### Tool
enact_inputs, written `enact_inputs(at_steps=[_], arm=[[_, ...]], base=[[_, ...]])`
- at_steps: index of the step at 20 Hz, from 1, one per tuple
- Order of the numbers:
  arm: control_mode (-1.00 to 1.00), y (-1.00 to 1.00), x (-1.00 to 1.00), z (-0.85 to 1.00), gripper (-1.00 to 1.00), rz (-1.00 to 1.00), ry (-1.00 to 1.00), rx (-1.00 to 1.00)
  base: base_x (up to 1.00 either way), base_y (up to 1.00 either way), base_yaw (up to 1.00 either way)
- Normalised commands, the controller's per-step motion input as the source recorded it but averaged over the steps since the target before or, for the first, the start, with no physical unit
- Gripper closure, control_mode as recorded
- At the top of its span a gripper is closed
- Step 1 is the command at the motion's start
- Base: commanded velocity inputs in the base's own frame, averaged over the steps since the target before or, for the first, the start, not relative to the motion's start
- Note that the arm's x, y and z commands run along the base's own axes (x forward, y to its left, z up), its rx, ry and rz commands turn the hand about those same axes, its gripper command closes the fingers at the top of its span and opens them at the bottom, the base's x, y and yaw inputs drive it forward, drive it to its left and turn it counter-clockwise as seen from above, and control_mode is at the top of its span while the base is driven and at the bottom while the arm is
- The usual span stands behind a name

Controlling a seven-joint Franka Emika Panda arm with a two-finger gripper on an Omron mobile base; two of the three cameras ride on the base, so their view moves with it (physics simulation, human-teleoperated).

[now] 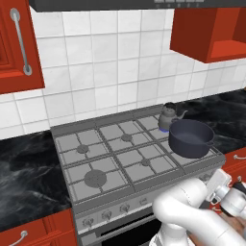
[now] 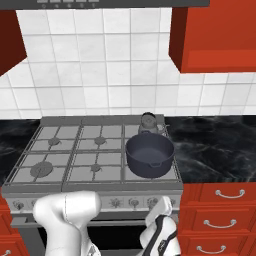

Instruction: Pick the kettle from the cabinet and place it on a stove burner. Then pick the pot from the counter and place it on another stove burner. Finally, turn both burners on.

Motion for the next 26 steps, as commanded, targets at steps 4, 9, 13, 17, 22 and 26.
enact_inputs(at_steps=[4,9,13,17,22,26], arm=[[-1.00,-0.02,-0.15,-0.01,1.00,0.00,-0.08,-0.42],[-1.00,0.06,-0.01,-0.01,-1.00,0.00,0.04,-0.07],[-1.00,0.07,-0.01,-0.04,-1.00,0.00,0.00,0.02],[-1.00,-0.19,-0.27,0.00,-1.00,0.00,0.00,0.04],[-1.00,-0.21,-0.37,0.00,-1.00,0.00,0.00,0.02],[-1.00,-0.25,-0.42,0.00,-1.00,0.00,0.00,0.02]], base=[[0.00,0.00,0.00],[0.00,0.00,0.00],[0.00,0.00,0.00],[0.00,0.00,0.00],[0.00,0.00,0.00],[0.00,0.00,0.00]])
